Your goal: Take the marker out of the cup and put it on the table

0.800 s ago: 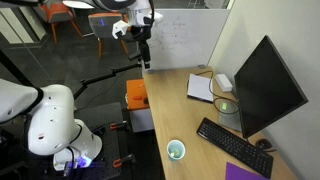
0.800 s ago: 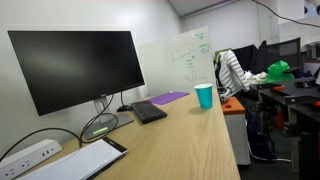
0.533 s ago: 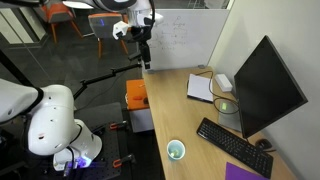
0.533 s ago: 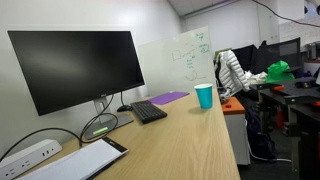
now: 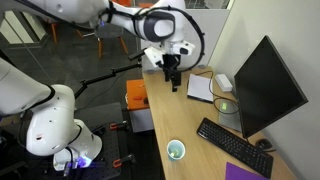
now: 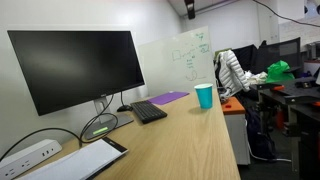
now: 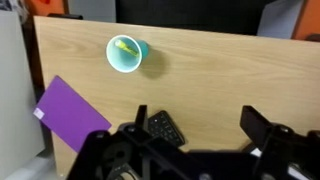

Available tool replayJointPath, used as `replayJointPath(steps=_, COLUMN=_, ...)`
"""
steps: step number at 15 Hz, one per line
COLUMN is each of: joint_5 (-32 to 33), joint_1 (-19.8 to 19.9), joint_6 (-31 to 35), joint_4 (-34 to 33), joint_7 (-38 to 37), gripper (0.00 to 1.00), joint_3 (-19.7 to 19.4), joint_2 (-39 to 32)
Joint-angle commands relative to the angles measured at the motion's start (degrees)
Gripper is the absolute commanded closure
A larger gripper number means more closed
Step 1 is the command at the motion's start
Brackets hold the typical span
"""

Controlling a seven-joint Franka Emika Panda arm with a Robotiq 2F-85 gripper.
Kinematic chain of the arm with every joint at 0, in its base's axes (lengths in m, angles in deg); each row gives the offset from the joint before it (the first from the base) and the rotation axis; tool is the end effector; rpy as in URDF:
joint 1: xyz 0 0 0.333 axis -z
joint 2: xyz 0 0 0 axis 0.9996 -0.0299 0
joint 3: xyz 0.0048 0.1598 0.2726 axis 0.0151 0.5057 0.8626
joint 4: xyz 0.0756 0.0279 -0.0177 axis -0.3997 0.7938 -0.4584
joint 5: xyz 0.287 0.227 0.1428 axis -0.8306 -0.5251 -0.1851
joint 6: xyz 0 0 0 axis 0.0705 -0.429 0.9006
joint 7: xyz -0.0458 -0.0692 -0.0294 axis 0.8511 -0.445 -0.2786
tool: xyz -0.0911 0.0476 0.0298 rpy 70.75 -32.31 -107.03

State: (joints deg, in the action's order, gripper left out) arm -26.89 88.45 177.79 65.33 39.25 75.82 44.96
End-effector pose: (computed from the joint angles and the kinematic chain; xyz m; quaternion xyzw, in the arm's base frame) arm 0.4625 0.0775 0.4629 0.9929 0.0014 0.0050 0.1187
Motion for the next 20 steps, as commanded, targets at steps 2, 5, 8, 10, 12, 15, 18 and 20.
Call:
replayJointPath(steps=2, joint_5=0.4, joint_1=0.0, joint_6=-1.1, joint_4=-9.8, joint_7=13.0, gripper=0.0, joint_3=-6.0, joint_2=-17.5)
replayJointPath(steps=5, joint_5=1.4, joint_1=0.5, joint_6=-1.8, joint_4=-13.4, joint_7=20.0, gripper=0.0, joint_3=-8.5, joint_2=-25.3)
replayJointPath(steps=8, joint_5=3.0, joint_1=0.7, joint_6=-2.4, joint_4=-14.8, joint_7=22.8, gripper=0.0, joint_3=-10.3, joint_2=-29.2)
replayJointPath(steps=10, joint_5=4.9, joint_1=0.6, joint_6=-1.8, joint_4=-14.8, joint_7=21.4, gripper=0.0, joint_3=-11.4, joint_2=-30.9)
replayJointPath(steps=12, joint_5=7.1, joint_1=0.3, joint_6=-2.2, joint_4=-14.3, joint_7=17.9, gripper=0.0, joint_3=-12.5, joint_2=-31.4)
replayJointPath(steps=15, joint_5=5.9, joint_1=1.0, joint_6=0.2, joint_4=-13.3, joint_7=19.8, gripper=0.0, joint_3=-12.3, joint_2=-31.5)
replayJointPath(steps=18, joint_5=5.9, joint_1=0.7, joint_6=0.0, joint_4=-13.5, joint_7=19.2, gripper=0.0, joint_3=-12.3, joint_2=-31.5)
replayJointPath(steps=20, joint_5=5.2, joint_1=1.2, joint_6=2.9, joint_4=-12.4, joint_7=20.1, gripper=0.0, joint_3=-12.1, joint_2=-31.1)
